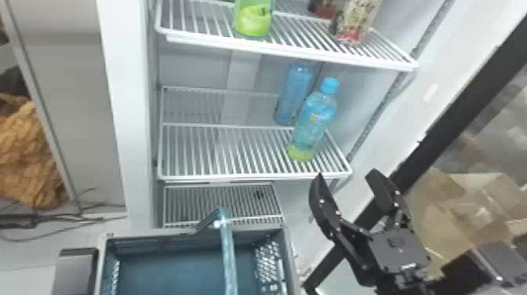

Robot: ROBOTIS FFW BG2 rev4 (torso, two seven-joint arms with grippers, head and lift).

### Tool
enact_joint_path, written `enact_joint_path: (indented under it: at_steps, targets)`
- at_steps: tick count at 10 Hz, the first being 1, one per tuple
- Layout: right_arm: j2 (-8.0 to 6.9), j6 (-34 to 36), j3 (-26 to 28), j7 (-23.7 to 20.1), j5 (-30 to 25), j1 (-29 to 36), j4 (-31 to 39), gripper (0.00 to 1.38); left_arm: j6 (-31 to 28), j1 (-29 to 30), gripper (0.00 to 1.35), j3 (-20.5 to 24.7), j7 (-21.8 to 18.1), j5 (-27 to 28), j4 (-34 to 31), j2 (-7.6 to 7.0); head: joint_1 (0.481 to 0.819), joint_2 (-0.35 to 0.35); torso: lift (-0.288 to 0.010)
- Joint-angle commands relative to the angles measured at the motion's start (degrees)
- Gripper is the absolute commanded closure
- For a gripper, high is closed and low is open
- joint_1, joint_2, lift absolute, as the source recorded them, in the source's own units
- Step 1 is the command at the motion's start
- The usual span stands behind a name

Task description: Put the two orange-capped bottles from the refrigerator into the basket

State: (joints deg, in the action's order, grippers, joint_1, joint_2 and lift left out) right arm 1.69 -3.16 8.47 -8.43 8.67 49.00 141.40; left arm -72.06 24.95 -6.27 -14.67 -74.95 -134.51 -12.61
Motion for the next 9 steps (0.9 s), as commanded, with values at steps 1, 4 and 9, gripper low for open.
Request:
enact_joint_path:
  at_steps: [1,4,9]
  targets:
    - [0.07,0.2,0.1,-0.1,0.6,0.2,-0.3,0.19,0.1,-0.1,1.19,-0.1,0.0,0.0,0.0,0.05,0.695,-0.35,-0.288]
    - [0.42,0.6,-0.7,-0.1,0.9,-0.1,-0.4,0.19,0.1,-0.1,1.19,-0.1,0.0,0.0,0.0,0.05,0.695,-0.35,-0.288]
    - [0.68,0.6,-0.8,-0.2,0.9,-0.1,-0.4,0.19,0.1,-0.1,1.19,-0.2,0.0,-0.1,0.0,0.05,0.695,-0.35,-0.288]
